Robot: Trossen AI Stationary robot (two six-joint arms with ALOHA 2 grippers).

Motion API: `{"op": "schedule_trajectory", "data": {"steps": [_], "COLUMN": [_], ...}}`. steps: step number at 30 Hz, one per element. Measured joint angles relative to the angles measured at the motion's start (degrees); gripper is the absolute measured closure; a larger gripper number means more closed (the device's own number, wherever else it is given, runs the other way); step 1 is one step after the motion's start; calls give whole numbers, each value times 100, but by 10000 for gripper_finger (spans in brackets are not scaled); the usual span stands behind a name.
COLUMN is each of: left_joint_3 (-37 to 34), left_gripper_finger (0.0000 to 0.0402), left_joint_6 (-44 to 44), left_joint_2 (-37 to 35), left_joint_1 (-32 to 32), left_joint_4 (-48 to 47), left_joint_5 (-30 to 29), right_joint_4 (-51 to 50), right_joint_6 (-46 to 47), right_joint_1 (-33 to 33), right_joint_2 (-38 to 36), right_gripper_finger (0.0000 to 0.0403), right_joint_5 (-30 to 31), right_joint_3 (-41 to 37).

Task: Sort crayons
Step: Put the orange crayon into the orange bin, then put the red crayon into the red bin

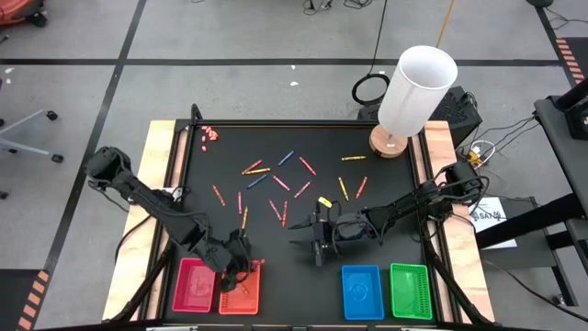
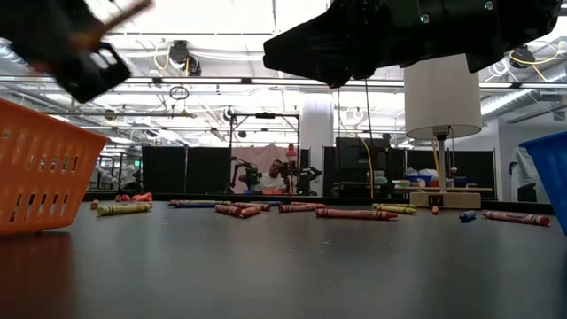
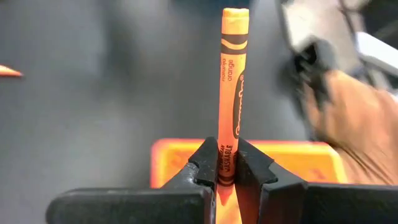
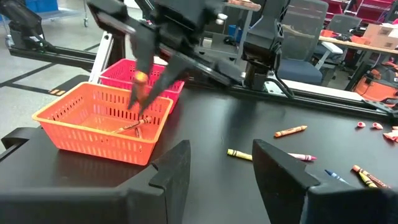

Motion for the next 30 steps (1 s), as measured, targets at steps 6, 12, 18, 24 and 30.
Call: {"op": "schedule_trajectory", "data": {"steps": [6,12,18,24,30], "left_joint_3": [0,-4,-4,-4,-4], "left_gripper_finger": [373,373,350,293,258], "left_joint_6": [-444,-394,-397,-342,163], "left_joint_2": [-24,-24,-24,-24,-51], "left_joint_1": [-361,-675,-739,-744,-729], "left_joint_4": [-210,-338,-352,-356,-350], "left_joint_5": [369,-1,-249,-439,-446], "right_joint_4": [0,0,-7,-124,-412], "right_joint_6": [0,0,1,32,509], "right_joint_1": [0,0,0,0,-2], "right_joint_2": [0,0,0,0,0], "right_gripper_finger": [244,244,244,244,244], "right_joint_5": [-2,-2,-3,2,808], "right_joint_3": [0,0,0,0,0]}}
